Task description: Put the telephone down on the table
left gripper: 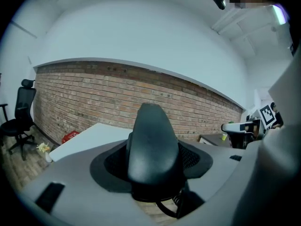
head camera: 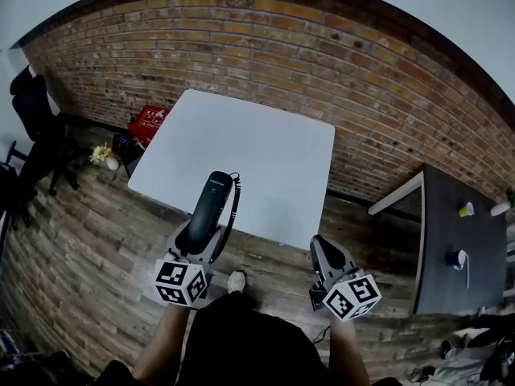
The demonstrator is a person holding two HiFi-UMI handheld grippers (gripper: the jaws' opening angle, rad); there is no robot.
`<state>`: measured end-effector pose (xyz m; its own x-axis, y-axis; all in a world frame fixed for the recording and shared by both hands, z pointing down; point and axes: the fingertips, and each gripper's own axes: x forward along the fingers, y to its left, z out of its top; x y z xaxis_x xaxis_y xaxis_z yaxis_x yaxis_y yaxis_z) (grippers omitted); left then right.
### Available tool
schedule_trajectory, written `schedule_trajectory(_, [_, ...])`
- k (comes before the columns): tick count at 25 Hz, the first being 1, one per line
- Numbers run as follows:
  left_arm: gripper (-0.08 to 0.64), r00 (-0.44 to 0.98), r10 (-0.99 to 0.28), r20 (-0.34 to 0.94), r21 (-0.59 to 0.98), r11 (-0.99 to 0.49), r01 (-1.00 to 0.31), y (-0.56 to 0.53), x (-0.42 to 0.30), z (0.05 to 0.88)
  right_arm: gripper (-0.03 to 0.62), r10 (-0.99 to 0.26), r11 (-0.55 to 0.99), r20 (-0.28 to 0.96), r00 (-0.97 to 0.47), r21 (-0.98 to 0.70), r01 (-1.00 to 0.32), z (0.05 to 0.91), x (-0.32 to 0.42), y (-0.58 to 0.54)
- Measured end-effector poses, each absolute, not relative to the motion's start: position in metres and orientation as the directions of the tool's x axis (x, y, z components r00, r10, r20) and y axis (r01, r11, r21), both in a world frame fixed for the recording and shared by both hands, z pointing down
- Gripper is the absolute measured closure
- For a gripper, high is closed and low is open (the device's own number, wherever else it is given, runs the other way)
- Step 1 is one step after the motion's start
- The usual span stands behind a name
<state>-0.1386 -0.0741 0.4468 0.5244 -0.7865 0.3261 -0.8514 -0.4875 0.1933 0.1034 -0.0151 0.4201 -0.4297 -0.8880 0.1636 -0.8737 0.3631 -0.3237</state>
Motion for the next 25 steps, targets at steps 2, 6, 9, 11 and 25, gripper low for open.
schedule_trajectory(2, [0.285, 0.546, -0.773, 0.324, 0.196, -0.51, -0.837, -0.094, -0.141, 0.447, 0.571, -0.896, 0.349, 0.164, -0.413, -0.316, -0.882, 0.417, 0.097, -0.031])
schedule_trajectory(6, [0.285, 0.588, -0.743, 0.319, 0.202, -0.553, -0.808, -0.131, -0.145, 0.449, 0.57, -0.909, 0.322, 0.169, -0.381, -0.298, -0.899, 0.415, 0.082, -0.06])
schedule_trajectory(9, [0.285, 0.618, -0.719, 0.318, 0.202, -0.586, -0.785, -0.153, -0.146, 0.453, 0.571, -0.917, 0.297, 0.178, -0.357, -0.294, -0.909, 0.417, 0.074, -0.073])
schedule_trajectory(11, [0.285, 0.634, -0.703, 0.321, 0.203, -0.603, -0.771, -0.166, -0.145, 0.458, 0.571, -0.921, 0.279, 0.188, -0.342, -0.295, -0.914, 0.42, 0.072, -0.078])
schedule_trajectory(25, [0.285, 0.702, -0.621, 0.349, 0.219, -0.674, -0.706, -0.211, -0.082, 0.479, 0.57, -0.918, 0.209, 0.259, -0.301, -0.329, -0.921, 0.45, 0.095, -0.105])
